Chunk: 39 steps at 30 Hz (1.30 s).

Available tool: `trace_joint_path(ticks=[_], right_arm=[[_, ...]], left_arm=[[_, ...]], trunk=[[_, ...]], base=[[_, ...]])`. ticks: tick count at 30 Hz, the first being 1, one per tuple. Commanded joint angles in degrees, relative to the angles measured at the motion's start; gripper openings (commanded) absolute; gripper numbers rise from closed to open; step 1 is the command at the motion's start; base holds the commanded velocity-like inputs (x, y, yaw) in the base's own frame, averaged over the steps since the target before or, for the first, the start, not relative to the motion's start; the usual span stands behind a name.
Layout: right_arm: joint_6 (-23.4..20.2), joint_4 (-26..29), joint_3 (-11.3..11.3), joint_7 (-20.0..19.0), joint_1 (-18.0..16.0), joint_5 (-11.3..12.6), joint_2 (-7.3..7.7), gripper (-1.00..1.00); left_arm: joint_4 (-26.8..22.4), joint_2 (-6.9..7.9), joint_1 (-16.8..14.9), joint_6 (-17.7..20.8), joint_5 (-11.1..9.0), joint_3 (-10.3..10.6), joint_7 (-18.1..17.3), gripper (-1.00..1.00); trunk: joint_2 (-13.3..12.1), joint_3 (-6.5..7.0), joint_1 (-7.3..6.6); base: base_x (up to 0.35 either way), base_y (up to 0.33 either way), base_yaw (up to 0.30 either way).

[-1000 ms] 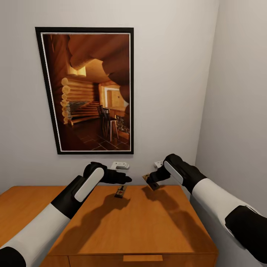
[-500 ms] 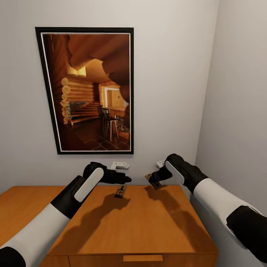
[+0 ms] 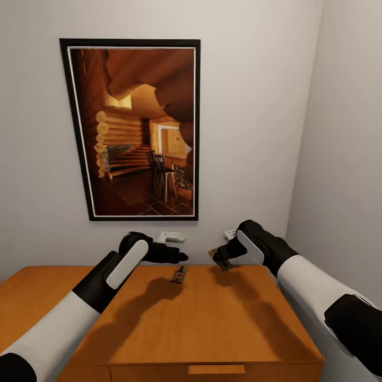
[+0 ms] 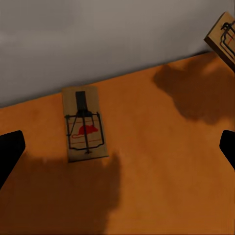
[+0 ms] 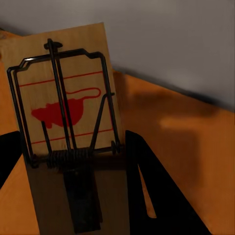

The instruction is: Take the four mousetraps from the cabinet in the bathroom and place them on the bathroom floor. Make sure all four end up on the same floor surface, and ensure that at least two of them are either under or directly next to the same bathroom sink.

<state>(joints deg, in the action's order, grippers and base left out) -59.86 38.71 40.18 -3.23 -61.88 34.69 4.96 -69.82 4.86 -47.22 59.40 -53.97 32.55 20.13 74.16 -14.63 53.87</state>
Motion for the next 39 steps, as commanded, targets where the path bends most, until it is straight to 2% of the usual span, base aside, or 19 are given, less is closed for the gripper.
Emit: trace_joint_path(ticks=[1,10,19,27,33,35,38,39], right_arm=[[-0.1,0.1,0.2,-0.2,-0.1,-0.1,0.05,-1.0],[-0.1,0.1,0.3,-0.2,-0.1,-0.1,0.05,-1.0],[-0.1,0.1,0.3,-0.2,-0.1,-0.1,0.05,-1.0],[-0.1,-0.2,0.3,-0.1,-0.1,-0.1,0.05,-1.0],[-0.1,-0.3,0.2,0.0,-0.1,-0.1,0.05,-1.0],[-0.1,-0.4,0.2,0.3,-0.1,-0.1,0.05,-1.0],[-0.1,-0.5,0.2,1.0,-0.1,-0.1,0.05,-1.0],[-0.1,-0.5,0.2,1.3,-0.1,-0.1,0.08,-1.0]], left_arm=[[-0.1,0.06,-0.1,0.0,-0.6,0.1,0.6,1.0],[-0.1,0.06,-0.1,0.1,-0.6,0.1,0.6,1.0],[-0.1,-0.02,-0.1,0.0,-0.6,0.3,0.5,1.0],[0.3,-0.34,-0.1,0.0,-0.7,0.5,0.6,1.0],[1.6,-0.55,-0.1,-0.1,-0.7,0.5,0.9,1.0],[2.4,-0.91,-0.1,-0.1,-0.6,0.6,1.0,1.0],[4.8,-2.94,-0.1,-0.2,-0.2,0.4,1.2,1.0],[6.4,-4.48,-0.1,-0.3,0.2,0.2,1.8,1.0]], trunk=[[0.1,-0.08,0.0],[0.1,-0.08,0.0],[0.1,-0.08,0.0],[0.1,-0.08,0.0],[0.1,-0.08,0.0],[0.1,-0.08,0.0],[0.1,-0.08,0.0],[0.1,-0.08,0.0]], base=[[0.0,0.282,0.0],[0.0,0.223,0.0],[0.0,0.029,-0.009],[0.0,0.002,-0.207],[0.0,0.0,-0.041],[0.0,0.0,-0.012],[0.0,0.0,-0.006],[0.0,0.0,-0.003]])
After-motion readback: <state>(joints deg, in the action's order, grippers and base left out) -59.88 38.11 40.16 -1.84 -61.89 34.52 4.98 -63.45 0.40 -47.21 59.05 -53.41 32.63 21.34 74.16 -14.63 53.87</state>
